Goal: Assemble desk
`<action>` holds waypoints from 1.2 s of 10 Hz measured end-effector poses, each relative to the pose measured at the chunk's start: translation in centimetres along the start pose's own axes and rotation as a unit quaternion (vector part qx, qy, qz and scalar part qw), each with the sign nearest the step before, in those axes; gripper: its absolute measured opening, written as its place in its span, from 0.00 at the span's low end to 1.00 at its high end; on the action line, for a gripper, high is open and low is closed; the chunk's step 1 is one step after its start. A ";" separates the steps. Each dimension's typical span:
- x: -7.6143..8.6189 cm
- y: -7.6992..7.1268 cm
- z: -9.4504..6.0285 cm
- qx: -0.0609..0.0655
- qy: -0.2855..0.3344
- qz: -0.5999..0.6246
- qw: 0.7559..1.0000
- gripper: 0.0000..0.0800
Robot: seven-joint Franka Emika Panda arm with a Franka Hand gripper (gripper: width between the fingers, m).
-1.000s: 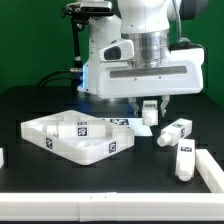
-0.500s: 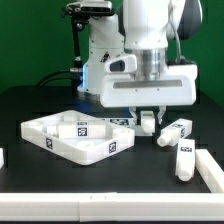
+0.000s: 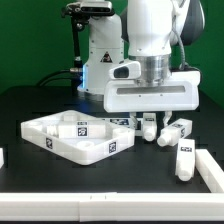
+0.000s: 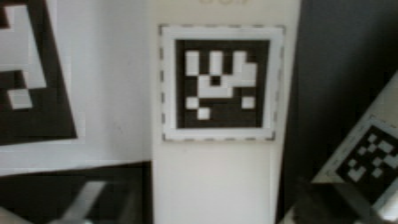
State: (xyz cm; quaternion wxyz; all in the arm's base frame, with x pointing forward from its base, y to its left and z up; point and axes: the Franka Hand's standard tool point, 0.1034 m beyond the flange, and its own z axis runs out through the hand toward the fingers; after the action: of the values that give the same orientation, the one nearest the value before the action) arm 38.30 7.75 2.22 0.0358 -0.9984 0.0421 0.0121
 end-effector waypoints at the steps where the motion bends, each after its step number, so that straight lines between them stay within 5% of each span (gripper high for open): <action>1: 1.1 0.4 -1.9 0.006 -0.007 0.003 1.000 0.71; 4: 6.4 -2.1 -6.1 0.026 -0.031 0.032 0.999 0.81; 5: 8.1 -4.1 -6.1 0.026 -0.029 0.059 0.998 0.81; 6: 8.0 -6.7 -4.8 0.010 -0.033 0.059 0.998 0.81; 10: 7.7 -6.9 -3.9 0.005 -0.025 0.037 0.999 0.81; 12: 10.6 -7.2 -2.3 0.001 -0.021 0.004 1.000 0.81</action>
Offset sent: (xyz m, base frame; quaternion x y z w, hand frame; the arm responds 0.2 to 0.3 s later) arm 0.0732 0.0177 0.0398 -0.0068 -0.0607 0.0298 0.9977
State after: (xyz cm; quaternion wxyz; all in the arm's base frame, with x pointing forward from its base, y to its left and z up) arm 49.49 13.82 4.70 0.0380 -0.9977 0.0453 0.0327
